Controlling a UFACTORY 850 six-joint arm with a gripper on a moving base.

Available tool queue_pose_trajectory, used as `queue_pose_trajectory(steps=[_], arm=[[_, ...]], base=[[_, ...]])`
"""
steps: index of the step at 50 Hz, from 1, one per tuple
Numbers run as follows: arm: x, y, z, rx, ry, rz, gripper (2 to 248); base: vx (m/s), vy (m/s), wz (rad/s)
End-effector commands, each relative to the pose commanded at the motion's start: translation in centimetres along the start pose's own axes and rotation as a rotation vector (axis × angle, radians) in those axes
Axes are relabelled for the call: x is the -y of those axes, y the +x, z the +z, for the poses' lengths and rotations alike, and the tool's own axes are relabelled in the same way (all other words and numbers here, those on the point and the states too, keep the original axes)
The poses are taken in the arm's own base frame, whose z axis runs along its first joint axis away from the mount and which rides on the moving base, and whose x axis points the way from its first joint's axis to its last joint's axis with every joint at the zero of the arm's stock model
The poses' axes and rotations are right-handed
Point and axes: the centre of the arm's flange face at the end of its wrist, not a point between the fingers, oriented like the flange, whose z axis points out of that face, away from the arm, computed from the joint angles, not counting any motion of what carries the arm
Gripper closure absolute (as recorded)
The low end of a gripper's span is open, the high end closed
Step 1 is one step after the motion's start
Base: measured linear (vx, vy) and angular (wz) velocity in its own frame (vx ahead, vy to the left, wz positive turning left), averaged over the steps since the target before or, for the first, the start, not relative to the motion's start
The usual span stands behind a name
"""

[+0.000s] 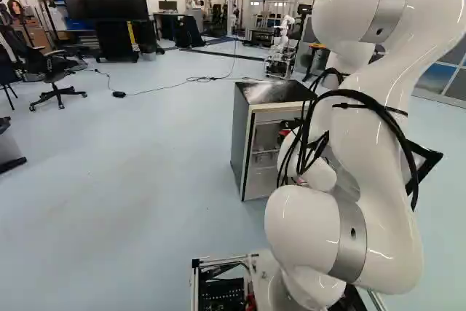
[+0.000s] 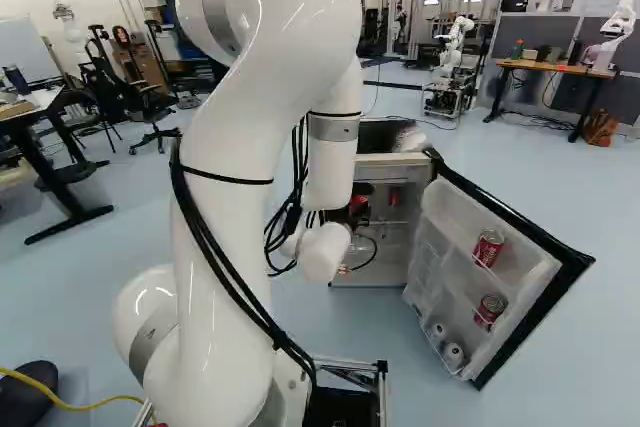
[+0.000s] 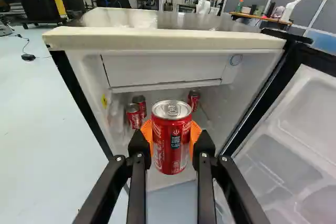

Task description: Grab a drink from the fridge

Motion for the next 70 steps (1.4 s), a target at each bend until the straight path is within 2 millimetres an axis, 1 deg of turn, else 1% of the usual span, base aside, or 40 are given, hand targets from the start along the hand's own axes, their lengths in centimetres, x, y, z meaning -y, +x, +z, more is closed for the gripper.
queue_pose_trajectory(steps=[70], arm=[[-0.3, 6.5, -2.8, -0.162, -0.028, -0.045, 161]], base=[[0.000, 0.000, 0.000]])
